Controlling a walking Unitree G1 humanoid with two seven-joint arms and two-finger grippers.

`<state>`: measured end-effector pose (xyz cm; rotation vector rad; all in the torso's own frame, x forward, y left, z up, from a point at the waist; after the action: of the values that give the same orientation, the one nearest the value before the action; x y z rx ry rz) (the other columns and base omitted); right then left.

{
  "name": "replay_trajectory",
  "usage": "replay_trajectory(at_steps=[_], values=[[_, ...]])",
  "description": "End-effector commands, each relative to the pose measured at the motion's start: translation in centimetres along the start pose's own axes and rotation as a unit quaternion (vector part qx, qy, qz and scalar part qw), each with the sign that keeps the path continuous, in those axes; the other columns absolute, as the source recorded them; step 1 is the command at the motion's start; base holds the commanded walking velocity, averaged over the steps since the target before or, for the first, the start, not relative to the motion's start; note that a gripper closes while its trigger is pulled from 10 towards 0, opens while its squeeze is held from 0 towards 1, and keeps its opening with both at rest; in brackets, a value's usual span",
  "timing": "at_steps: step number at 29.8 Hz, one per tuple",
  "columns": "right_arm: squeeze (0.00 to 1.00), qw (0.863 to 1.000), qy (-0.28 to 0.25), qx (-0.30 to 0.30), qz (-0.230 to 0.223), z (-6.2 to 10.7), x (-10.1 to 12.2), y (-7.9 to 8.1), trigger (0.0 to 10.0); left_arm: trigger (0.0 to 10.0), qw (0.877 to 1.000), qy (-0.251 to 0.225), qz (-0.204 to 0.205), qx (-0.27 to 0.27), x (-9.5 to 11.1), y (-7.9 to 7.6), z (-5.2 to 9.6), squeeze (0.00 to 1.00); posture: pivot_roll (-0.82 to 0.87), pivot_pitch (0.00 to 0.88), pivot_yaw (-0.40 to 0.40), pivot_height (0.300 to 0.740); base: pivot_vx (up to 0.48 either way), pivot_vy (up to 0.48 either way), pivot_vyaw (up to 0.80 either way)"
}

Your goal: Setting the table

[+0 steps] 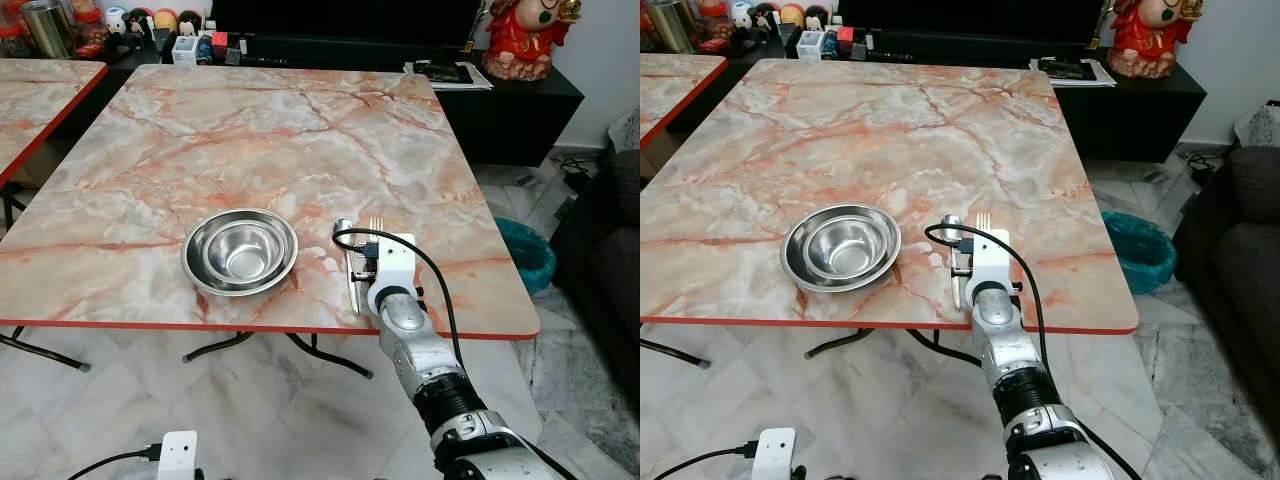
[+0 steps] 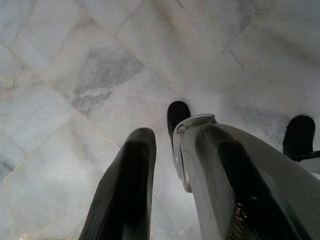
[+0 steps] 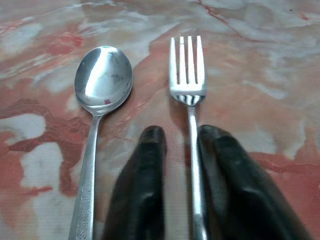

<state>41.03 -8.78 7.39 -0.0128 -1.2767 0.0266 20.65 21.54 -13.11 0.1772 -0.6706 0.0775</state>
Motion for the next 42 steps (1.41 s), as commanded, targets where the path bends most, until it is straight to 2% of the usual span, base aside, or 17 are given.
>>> replay_trajectory(at_steps=[1, 3, 7, 13, 14, 15, 16, 17, 22, 23, 25, 28, 30, 35, 39, 42], values=[[0.69, 1.000, 0.001, -0.001, -0.005, -0.1, 0.3, 0.0, 10.0, 10.0, 1.000, 0.030, -0.002, 0.005, -1.9, 0.4, 0.3, 0.00, 0.10, 0.113, -0.046, 0.715, 0.000, 0.000, 0.00], [0.68, 1.000, 0.001, 0.000, -0.005, -0.1, 0.3, 0.1, 10.0, 10.0, 1.000, 0.030, -0.002, 0.005, -1.9, 0.4, 0.3, 0.00, 0.10, 0.113, -0.046, 0.715, 0.000, 0.000, 0.00], [0.73, 1.000, 0.001, 0.002, -0.007, -0.1, 0.3, 0.2, 10.0, 10.0, 1.000, 0.030, -0.002, 0.007, -1.9, 0.5, 0.3, 0.00, 0.10, 0.112, -0.046, 0.715, 0.000, 0.000, 0.00], [0.63, 1.000, -0.002, 0.005, -0.010, -0.1, 0.4, 0.3, 10.0, 10.0, 1.000, 0.030, -0.003, 0.009, -2.0, 0.6, 0.4, 0.00, 0.10, 0.113, -0.045, 0.715, 0.000, 0.000, 0.00], [0.52, 1.000, -0.005, 0.006, -0.013, -0.1, 0.5, 0.4, 10.0, 10.0, 1.000, 0.030, -0.003, 0.009, -1.9, 0.6, 0.4, 0.00, 0.10, 0.113, -0.045, 0.715, 0.000, 0.000, 0.00], [0.52, 1.000, -0.005, 0.006, -0.013, -0.1, 0.5, 0.4, 10.0, 10.0, 1.000, 0.030, -0.003, 0.009, -1.9, 0.6, 0.4, 0.00, 0.10, 0.113, -0.045, 0.715, 0.000, 0.000, 0.00], [0.07, 1.000, -0.013, 0.009, -0.015, -0.1, 0.8, 0.5, 10.0, 10.0, 1.000, 0.029, -0.003, 0.009, -1.9, 0.6, 0.4, 0.00, 0.10, 0.113, -0.044, 0.715, 0.000, 0.000, 0.00], [0.00, 1.000, -0.019, 0.009, -0.018, -0.1, 1.1, 0.5, 10.0, 10.0, 1.000, 0.029, -0.003, 0.009, -1.9, 0.6, 0.4, 0.00, 0.10, 0.113, -0.044, 0.715, 0.000, 0.000, 0.00], [0.00, 0.998, -0.055, 0.004, -0.017, 0.0, 2.6, 0.3, 10.0, 10.0, 1.000, 0.029, -0.004, 0.009, -1.9, 0.6, 0.3, 0.00, 0.10, 0.110, -0.043, 0.715, 0.000, 0.000, 0.00], [0.00, 0.996, -0.089, 0.004, -0.016, 0.2, 4.0, 0.2, 10.0, 10.0, 1.000, 0.029, -0.004, 0.008, -1.8, 0.5, 0.3, 0.00, 0.10, 0.110, -0.042, 0.715, 0.000, 0.000, 0.00], [0.00, 0.993, -0.118, 0.006, -0.020, 0.4, 5.3, 0.2, 10.0, 10.0, 1.000, 0.029, -0.004, 0.007, -1.8, 0.5, 0.3, 0.00, 0.10, 0.110, -0.042, 0.715, 0.000, 0.000, 0.00], [0.00, 0.992, -0.127, 0.007, -0.021, 0.5, 5.6, 0.2, 10.0, 10.0, 1.000, 0.029, -0.004, 0.007, -1.8, 0.5, 0.3, 0.00, 0.10, 0.110, -0.042, 0.715, 0.000, 0.000, 0.00], [0.00, 0.981, -0.192, -0.010, 0.004, 1.2, 8.0, -0.4, 10.0, 10.0, 1.000, 0.022, 0.004, 0.006, -1.6, 0.4, 0.3, 0.00, 0.10, 0.106, -0.042, 0.715, 0.000, 0.000, 0.00], [0.00, 0.978, -0.207, 0.004, -0.008, 1.4, 8.6, 0.0, 10.0, 10.0, 1.000, 0.022, 0.005, 0.006, -1.5, 0.3, 0.3, 0.00, 0.10, 0.103, -0.041, 0.715, 0.000, 0.000, 0.00], [0.00, 0.977, -0.213, 0.007, -0.010, 1.5, 8.6, 0.0, 10.0, 10.0, 0.999, 0.024, 0.027, -0.004, -1.8, -0.3, 0.4, 0.00, 0.10, 0.088, -0.040, 0.715, 0.000, 0.000, 0.00], [0.00, 0.976, -0.218, 0.006, -0.010, 1.5, 8.7, -0.1, 10.0, 10.0, 0.999, 0.026, 0.028, -0.002, -1.9, -0.2, 0.4, 0.00, 0.10, 0.088, -0.041, 0.715, 0.000, 0.207, 0.00]])
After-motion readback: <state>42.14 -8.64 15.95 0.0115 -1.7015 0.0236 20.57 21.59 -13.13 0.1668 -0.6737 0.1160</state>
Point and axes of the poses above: a point about 5 cm out from each wrist's last joint towards the gripper, its own z axis pointing back from the gripper into the wrist, its own x axis along the axis of the wrist's last joint, y = z × x, the point moved 6 cm from there along -z, pointing out of the wrist towards the gripper
